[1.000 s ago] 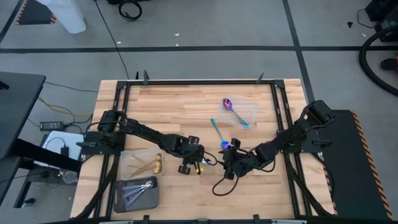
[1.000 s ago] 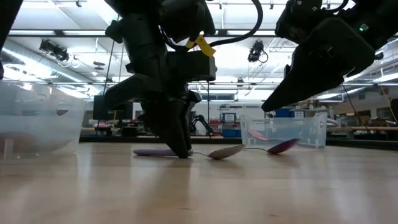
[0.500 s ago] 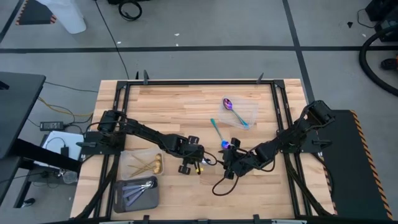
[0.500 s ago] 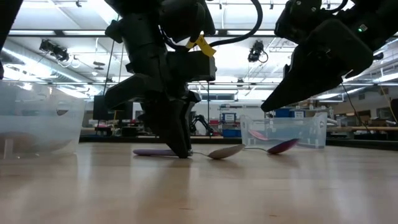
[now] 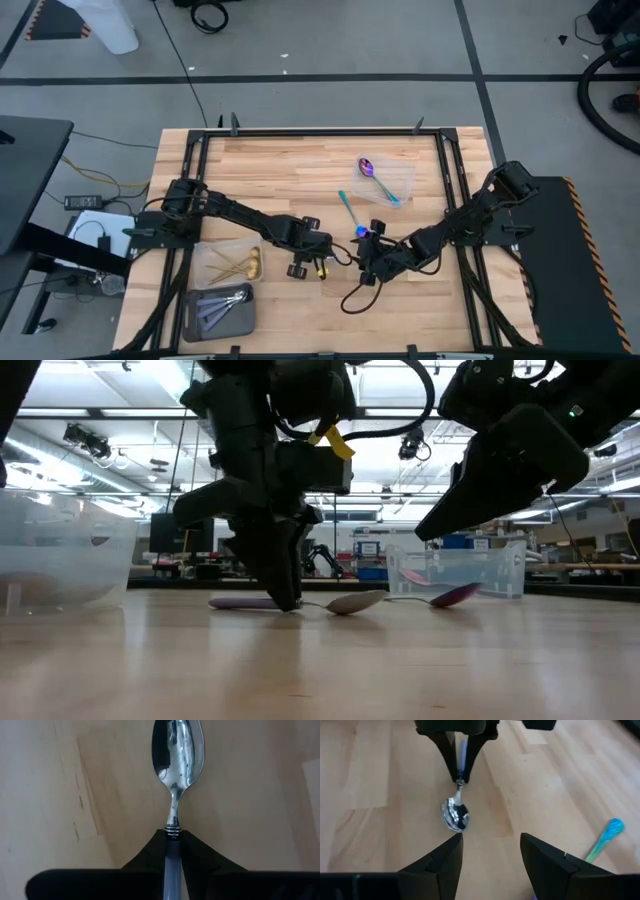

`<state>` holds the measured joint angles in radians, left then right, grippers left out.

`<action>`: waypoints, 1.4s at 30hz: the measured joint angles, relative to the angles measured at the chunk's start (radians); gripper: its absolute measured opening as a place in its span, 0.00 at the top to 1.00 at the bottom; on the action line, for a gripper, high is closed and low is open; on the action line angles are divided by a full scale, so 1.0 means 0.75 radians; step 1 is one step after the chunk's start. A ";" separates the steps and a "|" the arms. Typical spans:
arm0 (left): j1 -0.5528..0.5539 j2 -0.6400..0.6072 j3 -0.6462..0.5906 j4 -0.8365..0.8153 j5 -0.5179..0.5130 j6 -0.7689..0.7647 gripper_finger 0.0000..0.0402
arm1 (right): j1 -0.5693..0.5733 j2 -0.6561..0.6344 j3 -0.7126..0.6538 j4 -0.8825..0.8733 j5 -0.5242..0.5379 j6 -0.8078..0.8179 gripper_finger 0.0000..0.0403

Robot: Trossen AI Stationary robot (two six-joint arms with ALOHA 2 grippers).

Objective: Sort silverware by color (type)
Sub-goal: Put the purple spoon into the black bin

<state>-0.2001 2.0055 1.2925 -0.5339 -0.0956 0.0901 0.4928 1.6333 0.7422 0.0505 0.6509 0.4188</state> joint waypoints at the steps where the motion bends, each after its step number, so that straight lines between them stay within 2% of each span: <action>1: 0.000 0.001 0.016 -0.023 -0.002 -0.004 0.89 | -0.001 0.000 0.000 0.000 0.011 -0.010 0.48; 11: -0.006 0.004 0.156 -0.228 -0.010 -0.082 0.99 | -0.004 0.000 0.000 0.003 0.221 -0.187 0.48; 23: -0.042 -0.001 0.230 -0.314 -0.044 -0.184 1.00 | -0.013 0.000 0.000 0.080 0.446 -0.505 0.48; 26: -0.047 -0.001 0.229 -0.320 -0.047 -0.216 0.94 | -0.029 0.000 0.000 0.109 0.439 -0.552 0.48; 36: -0.065 0.018 0.227 -0.274 -0.036 -0.180 0.65 | -0.067 0.000 0.000 0.118 0.337 -0.559 0.48; 42: -0.080 0.064 0.229 -0.169 -0.001 -0.134 0.61 | -0.067 0.000 0.000 0.112 0.316 -0.528 0.48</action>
<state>-0.2604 2.0531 1.4643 -0.6608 -0.0963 -0.0101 0.4423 1.6333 0.7424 0.1346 0.8875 0.0231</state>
